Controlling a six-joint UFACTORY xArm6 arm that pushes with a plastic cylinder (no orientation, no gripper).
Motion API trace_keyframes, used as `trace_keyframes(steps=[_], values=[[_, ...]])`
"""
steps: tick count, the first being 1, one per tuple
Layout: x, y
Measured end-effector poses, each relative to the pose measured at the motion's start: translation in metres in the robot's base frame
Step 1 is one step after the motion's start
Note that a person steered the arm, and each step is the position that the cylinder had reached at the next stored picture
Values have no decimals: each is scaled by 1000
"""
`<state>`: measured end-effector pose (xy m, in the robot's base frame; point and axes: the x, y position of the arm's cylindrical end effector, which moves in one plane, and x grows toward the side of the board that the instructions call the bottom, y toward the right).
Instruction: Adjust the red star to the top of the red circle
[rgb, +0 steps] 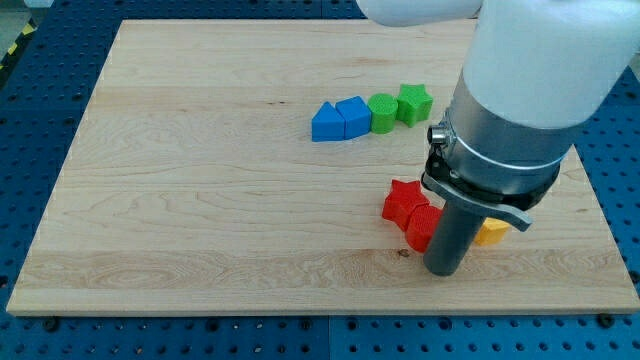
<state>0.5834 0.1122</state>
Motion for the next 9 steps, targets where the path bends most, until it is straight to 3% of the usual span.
trace_keyframes(steps=[5,7,8,9], values=[[19,-27],[-7,-68],[-67,-92],[-91,-84]])
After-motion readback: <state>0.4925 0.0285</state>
